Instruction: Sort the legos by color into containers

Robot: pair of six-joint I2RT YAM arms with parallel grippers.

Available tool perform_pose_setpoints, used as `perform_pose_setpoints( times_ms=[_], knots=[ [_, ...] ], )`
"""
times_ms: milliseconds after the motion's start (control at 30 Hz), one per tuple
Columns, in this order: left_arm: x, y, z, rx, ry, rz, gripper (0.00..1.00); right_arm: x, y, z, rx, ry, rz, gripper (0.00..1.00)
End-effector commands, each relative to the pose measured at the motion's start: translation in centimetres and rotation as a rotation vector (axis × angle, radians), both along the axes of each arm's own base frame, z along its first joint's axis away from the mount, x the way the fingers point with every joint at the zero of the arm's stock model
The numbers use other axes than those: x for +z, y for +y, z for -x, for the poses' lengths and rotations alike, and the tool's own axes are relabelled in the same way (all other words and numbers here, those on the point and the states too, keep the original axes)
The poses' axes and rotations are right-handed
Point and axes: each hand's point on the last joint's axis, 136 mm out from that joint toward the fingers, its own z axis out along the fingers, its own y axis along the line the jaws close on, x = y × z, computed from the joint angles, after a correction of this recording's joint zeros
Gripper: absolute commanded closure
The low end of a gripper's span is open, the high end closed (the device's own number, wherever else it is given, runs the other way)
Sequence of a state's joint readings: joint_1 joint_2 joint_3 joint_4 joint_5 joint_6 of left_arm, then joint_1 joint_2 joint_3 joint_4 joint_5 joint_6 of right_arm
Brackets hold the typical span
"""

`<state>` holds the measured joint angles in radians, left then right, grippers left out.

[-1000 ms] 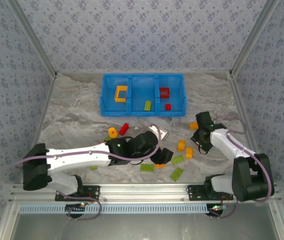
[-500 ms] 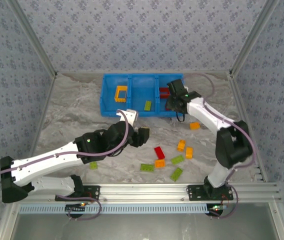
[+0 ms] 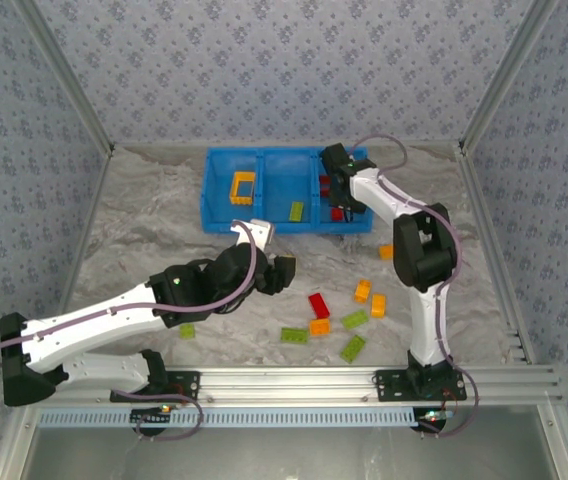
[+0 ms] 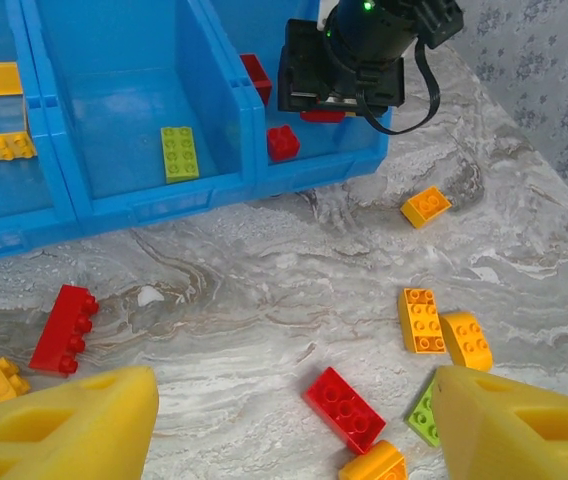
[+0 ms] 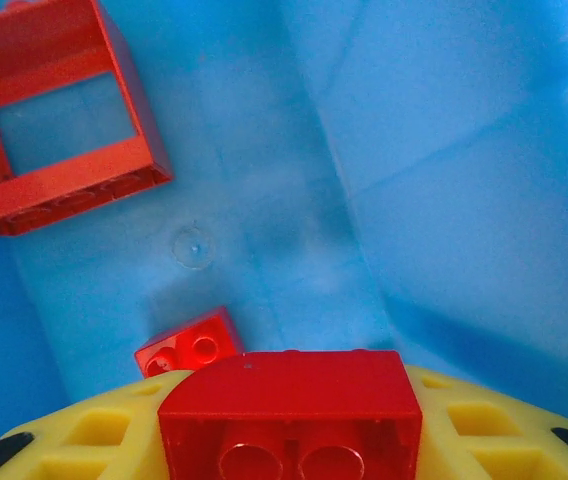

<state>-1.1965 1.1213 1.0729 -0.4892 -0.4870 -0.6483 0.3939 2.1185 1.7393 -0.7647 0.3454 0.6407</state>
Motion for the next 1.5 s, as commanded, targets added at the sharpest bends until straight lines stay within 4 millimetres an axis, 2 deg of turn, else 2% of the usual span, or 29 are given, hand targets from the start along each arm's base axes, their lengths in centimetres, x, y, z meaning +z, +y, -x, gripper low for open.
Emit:
perform_pose_setpoints(
  times_ms=[0,133,267,400,567,667,733,767,867,967,1033,1133,1300,1467],
  knots=[
    [1.2,0.3,-0.3,0.022,-0.006,0.012,0.27,-1.3,-0.8,0.6,-0.044,0.057,0.037,0.52],
    [0.8,0.6,-0.2,0.031,0.002,0.002,0.27,-1.6,-0.7,0.8,-0.055,0.064,0.031,0.42],
    [0.4,1.1,-0.2,0.045,0.008,-0.007,0.27,0.1,0.0,0.8,-0.047,0.032,0.033,0.32],
    [-1.1,3.1,-0.7,0.128,0.048,-0.053,0.27,3.6,0.6,1.0,-0.045,-0.043,0.033,0.29],
    [-5.8,8.5,-2.0,0.347,0.251,-0.13,0.28,10.4,1.1,2.3,-0.034,-0.204,0.034,0.3],
    [-8.3,10.4,-3.0,0.399,0.35,-0.123,0.28,14.3,2.0,4.3,0.009,-0.317,0.03,0.29],
    [-10.1,11.2,-4.0,0.407,0.418,-0.101,0.27,16.3,3.6,6.4,0.097,-0.396,-0.009,0.29],
    [-11.0,11.5,-4.5,0.415,0.451,-0.098,0.27,16.8,4.7,7.5,0.164,-0.433,-0.027,0.28],
    [-13.4,12.3,-6.0,0.434,0.544,-0.114,0.26,19.0,10.3,12.1,0.453,-0.604,-0.139,0.28],
    [-15.6,12.7,-7.1,0.441,0.6,-0.142,0.25,18.5,16.1,19.5,0.813,-0.685,-0.315,0.26],
    [-16.6,12.7,-8.3,0.445,0.609,-0.147,0.25,17.6,17.6,23.1,0.917,-0.662,-0.388,0.25],
    [-18.0,12.8,-9.4,0.452,0.625,-0.169,0.25,15.2,18.9,26.6,0.984,-0.582,-0.416,0.25],
    [-19.0,13.1,-11.1,0.482,0.602,-0.16,0.25,12.9,19.9,29.4,1.007,-0.54,-0.441,0.25],
    [-20.2,12.7,-12.4,0.488,0.621,-0.163,0.26,12.0,20.2,29.8,1.002,-0.521,-0.439,0.25]
  ],
)
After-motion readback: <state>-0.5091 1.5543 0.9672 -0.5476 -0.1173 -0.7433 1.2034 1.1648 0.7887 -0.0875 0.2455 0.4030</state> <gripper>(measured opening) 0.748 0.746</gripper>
